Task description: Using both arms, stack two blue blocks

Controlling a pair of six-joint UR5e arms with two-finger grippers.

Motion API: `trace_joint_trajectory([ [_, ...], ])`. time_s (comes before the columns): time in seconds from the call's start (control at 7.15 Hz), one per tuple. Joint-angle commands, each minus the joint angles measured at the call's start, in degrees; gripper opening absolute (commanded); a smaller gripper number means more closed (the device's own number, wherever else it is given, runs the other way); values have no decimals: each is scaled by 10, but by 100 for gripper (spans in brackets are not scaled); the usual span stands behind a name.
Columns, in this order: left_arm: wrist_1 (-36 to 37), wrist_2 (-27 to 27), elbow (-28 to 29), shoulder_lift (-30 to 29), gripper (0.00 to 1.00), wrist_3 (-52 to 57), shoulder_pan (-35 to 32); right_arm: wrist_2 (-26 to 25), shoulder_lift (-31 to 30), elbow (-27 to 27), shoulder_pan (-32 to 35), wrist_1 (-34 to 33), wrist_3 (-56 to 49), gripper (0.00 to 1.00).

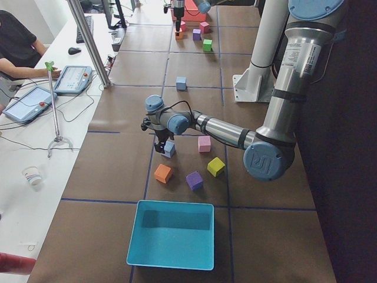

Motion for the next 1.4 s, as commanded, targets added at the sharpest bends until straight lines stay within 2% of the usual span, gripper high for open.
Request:
trace_joint_trajectory([
  [0.0,-4,1,5,-1,100,-18,8,0,0,0,-1,1,1,100],
  [0.28,-9,1,23,-11,100,-19,19,0,0,-4,-1,0,1,100],
  [0.56,-42,1,68,-26,100,-17,19,-1,0,-14,-6,1,2,100],
  [0.7,-50,1,74,-27,88,-18,19,-4,1,-14,-7,1,2,100],
  [0.84,-50,1,73,-29,48,-17,19,-8,1,-14,-10,1,2,100],
  [0.98,-48,2,68,-36,32,-21,19,-10,1,-15,-11,1,2,100],
  [1.12,-45,-1,60,-44,33,-26,18,-10,1,-13,-11,1,2,100],
  [1.26,-17,-3,20,-71,30,-117,19,-9,3,-10,-9,1,0,100],
])
